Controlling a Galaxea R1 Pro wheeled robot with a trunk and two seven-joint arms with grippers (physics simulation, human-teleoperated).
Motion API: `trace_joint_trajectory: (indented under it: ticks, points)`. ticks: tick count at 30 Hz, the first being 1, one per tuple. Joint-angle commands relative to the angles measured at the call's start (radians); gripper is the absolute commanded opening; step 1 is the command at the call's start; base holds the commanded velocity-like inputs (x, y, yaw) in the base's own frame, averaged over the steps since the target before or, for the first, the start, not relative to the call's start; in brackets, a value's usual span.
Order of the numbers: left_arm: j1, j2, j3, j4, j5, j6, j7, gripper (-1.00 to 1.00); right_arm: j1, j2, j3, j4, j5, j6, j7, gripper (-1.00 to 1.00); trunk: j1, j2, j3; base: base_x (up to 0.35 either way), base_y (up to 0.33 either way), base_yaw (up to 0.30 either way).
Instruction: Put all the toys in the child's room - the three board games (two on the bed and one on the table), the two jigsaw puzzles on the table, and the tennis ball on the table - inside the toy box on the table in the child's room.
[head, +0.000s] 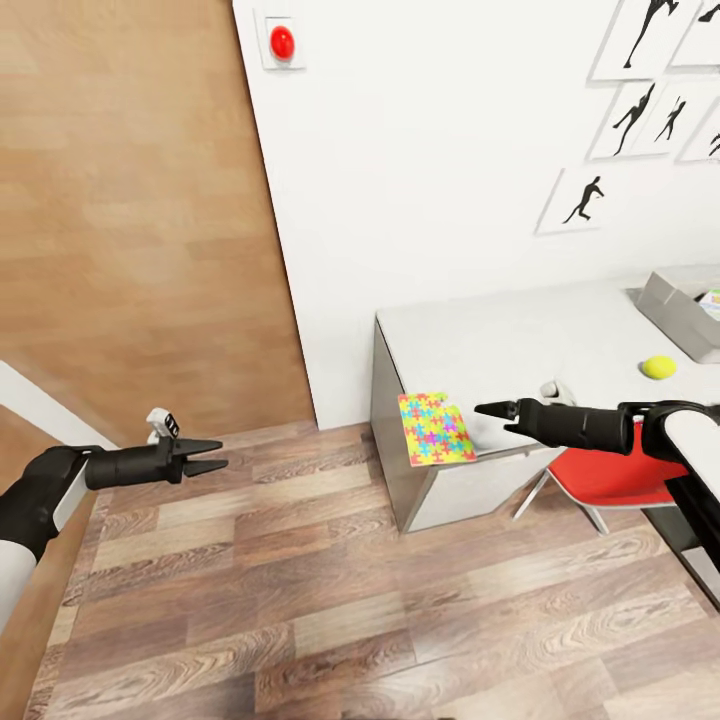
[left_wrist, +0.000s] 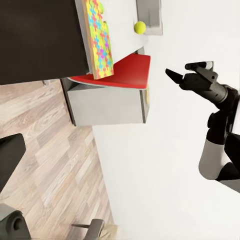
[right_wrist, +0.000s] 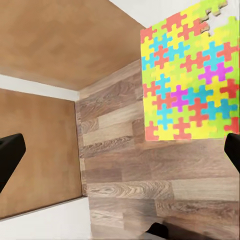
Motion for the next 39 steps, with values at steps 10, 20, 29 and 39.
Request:
trace_joint_trajectory:
  ticks: [10,20,29,39]
  points:
    - [0.032,0.001,-0.003,0.0,-0.038,0.008,-0.005,1.0,0.144,-0.005,-0.03,-0.002,-0.051,0.0,-0.011,1.0,0.001,-0.002,0.015,0.0,0.0,0.0]
    - [0.043,0.001,-0.003,0.001,-0.042,0.008,0.071,1.0,0.308,-0.003,-0.102,-0.001,-0.052,0.0,-0.011,1.0,0.001,-0.002,0.032,0.0,0.0,0.0]
    - [0.08,0.001,-0.002,0.002,-0.047,-0.026,0.123,1.0,0.402,0.017,-0.109,0.003,-0.04,-0.001,-0.011,1.0,0.001,-0.002,0.047,0.0,0.0,0.0]
    - [0.112,-0.003,-0.001,0.1,-0.044,-0.132,0.173,1.0,0.426,0.06,-0.109,0.009,0.02,-0.023,-0.014,1.0,0.001,-0.002,0.063,0.0,0.0,0.0]
